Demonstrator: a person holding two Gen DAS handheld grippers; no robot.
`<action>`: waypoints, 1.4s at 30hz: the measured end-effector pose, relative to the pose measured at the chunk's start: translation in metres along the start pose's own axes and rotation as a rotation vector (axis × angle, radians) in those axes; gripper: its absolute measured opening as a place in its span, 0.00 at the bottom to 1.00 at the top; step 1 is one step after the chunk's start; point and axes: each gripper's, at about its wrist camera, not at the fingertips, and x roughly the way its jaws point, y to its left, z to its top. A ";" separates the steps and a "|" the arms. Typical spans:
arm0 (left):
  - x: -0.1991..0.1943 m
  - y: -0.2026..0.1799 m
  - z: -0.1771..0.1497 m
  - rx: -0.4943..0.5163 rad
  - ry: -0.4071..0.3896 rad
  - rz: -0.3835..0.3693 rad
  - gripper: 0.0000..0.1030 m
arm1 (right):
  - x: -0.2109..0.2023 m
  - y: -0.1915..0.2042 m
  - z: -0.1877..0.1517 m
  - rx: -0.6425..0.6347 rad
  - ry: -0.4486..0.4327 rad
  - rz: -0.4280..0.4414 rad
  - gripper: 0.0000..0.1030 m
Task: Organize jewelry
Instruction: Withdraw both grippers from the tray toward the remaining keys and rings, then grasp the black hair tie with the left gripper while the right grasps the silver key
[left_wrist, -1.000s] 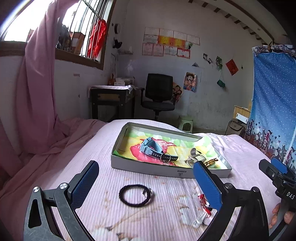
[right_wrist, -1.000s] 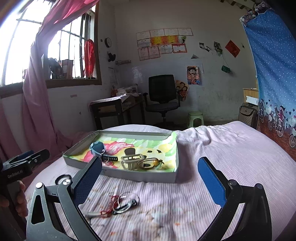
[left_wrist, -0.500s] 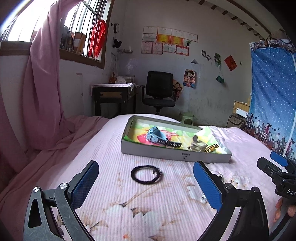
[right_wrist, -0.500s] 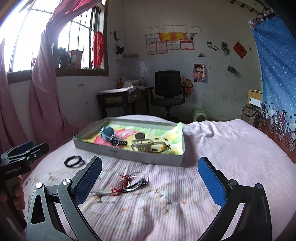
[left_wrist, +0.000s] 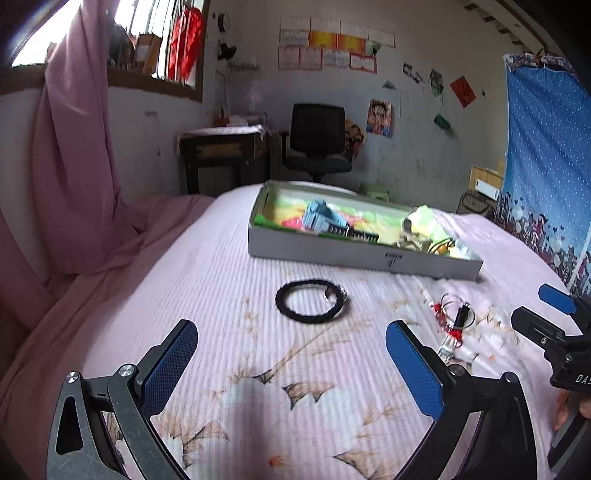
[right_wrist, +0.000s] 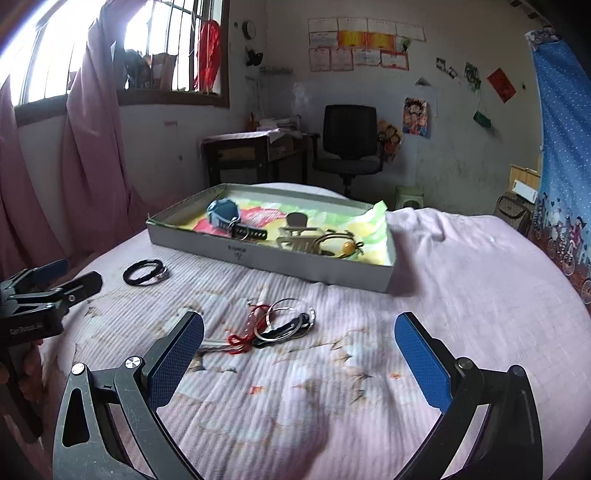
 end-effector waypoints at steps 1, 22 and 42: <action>0.003 0.002 0.000 -0.001 0.013 -0.003 1.00 | 0.001 0.001 0.000 -0.003 0.008 0.006 0.99; 0.043 0.011 0.006 -0.012 0.127 -0.067 0.98 | 0.040 0.037 -0.010 -0.091 0.186 0.159 0.69; 0.066 0.004 0.009 0.012 0.143 -0.143 0.37 | 0.072 0.047 -0.012 0.001 0.294 0.309 0.41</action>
